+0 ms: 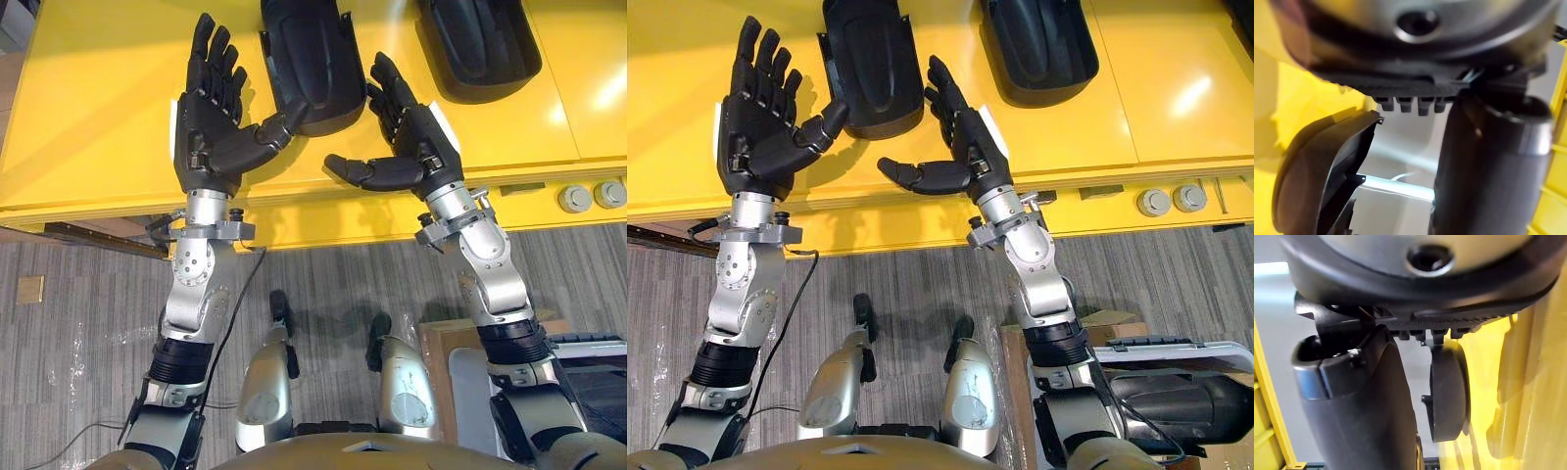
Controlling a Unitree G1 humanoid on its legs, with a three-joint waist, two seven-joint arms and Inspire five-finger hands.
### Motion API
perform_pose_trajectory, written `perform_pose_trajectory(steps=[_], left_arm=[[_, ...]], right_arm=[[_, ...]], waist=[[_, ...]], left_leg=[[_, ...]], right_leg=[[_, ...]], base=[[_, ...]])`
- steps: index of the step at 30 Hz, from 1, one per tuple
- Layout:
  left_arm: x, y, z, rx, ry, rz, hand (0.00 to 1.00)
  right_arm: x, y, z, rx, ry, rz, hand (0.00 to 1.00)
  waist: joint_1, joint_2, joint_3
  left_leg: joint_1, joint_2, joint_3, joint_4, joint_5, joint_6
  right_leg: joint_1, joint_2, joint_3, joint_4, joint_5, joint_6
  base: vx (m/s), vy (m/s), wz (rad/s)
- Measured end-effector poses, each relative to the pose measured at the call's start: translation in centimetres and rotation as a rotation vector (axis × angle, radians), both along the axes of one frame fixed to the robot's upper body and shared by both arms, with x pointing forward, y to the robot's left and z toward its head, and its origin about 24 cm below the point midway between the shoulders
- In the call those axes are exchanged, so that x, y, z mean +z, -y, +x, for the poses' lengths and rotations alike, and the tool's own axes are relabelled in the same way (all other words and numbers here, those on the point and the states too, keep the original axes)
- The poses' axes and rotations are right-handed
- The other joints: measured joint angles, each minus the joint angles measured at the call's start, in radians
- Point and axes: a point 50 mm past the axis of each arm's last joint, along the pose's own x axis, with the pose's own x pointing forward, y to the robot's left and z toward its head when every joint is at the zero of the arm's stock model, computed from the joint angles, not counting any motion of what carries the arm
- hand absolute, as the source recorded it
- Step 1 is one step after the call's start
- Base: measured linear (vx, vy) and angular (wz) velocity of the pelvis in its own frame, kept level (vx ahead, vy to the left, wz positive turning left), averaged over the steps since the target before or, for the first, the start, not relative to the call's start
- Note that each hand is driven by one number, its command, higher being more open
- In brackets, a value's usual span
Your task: Walk over and take three plastic housings, then place them on the shelf
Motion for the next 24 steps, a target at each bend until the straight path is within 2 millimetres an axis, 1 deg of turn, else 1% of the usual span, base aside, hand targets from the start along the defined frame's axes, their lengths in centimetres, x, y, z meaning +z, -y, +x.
perform_pose_trajectory(steps=[3, 8, 15, 17, 20, 22, 23, 24], left_arm=[[0.1, 0.1, 0.0, 0.0, 0.002, -0.002, 1.0], [0.5, 0.3, 0.3, -0.007, 0.008, 0.002, 1.0], [-0.3, 0.1, 0.8, 0.007, -0.036, 0.004, 1.0], [-0.4, 0.1, 0.8, 0.018, -0.04, 0.002, 1.0], [-0.4, -0.1, 0.8, 0.055, -0.048, -0.02, 1.0], [-0.1, -0.4, 0.6, 0.097, -0.022, -0.019, 1.0], [0.0, -0.5, 0.3, 0.105, -0.009, -0.032, 1.0], [0.1, -0.6, 0.1, 0.11, -0.002, -0.037, 1.0]], right_arm=[[-0.1, -0.1, 0.0, 0.005, -0.005, -0.003, 1.0], [-0.1, -0.3, 0.0, 0.001, -0.007, 0.0, 1.0], [-0.2, -0.4, 0.0, 0.004, -0.008, 0.002, 1.0], [-0.2, -0.4, 0.0, -0.008, -0.004, 0.008, 1.0], [-0.6, 0.1, -0.5, -0.071, 0.024, 0.041, 1.0], [0.5, 1.0, -1.2, -0.145, 0.098, 0.075, 1.0], [1.5, 2.0, -2.0, -0.203, 0.168, 0.106, 1.0], [2.1, 2.6, -2.4, -0.235, 0.205, 0.124, 1.0]], waist=[[0.0, 0.0, 0.0], [0.0, 0.0, 0.0], [-0.002, 0.0, 0.0], [-0.002, 0.0, 0.0], [0.001, 0.0, 0.0], [0.004, 0.0, 0.0], [0.005, 0.0, 0.0], [0.005, 0.0, 0.0]], left_leg=[[0.002, 0.0, 0.001, -0.001, 0.0, 0.0], [0.004, 0.0, 0.002, -0.002, 0.0, 0.0], [0.006, 0.0, 0.003, -0.002, 0.001, 0.0], [0.008, 0.0, 0.004, -0.002, 0.001, 0.001], [0.031, -0.001, 0.005, -0.006, 0.0, 0.0], [0.033, -0.001, 0.005, -0.01, 0.0, 0.0], [0.033, -0.001, 0.006, -0.016, 0.0, 0.0], [0.033, -0.001, 0.006, -0.018, 0.0, 0.0]], right_leg=[[0.002, 0.0, 0.0, 0.0, 0.004, 0.006], [0.003, 0.0, 0.001, -0.001, 0.004, 0.006], [0.005, 0.0, 0.001, -0.003, 0.006, 0.008], [0.008, 0.0, 0.001, -0.005, 0.006, 0.009], [0.033, 0.0, -0.001, -0.012, 0.006, 0.009], [0.035, 0.0, -0.002, -0.014, 0.006, 0.009], [0.035, 0.001, -0.003, -0.017, 0.006, 0.01], [0.035, 0.001, -0.003, -0.021, 0.007, 0.011]], base=[[0.01, -0.011, 0.0], [0.0, -0.012, 0.0], [0.0, 0.0, 0.0], [0.0, 0.0, 0.0], [0.0, 0.0, 0.0], [0.0, 0.0, 0.0], [0.0, 0.0, 0.0], [0.0, 0.0, 0.0]])
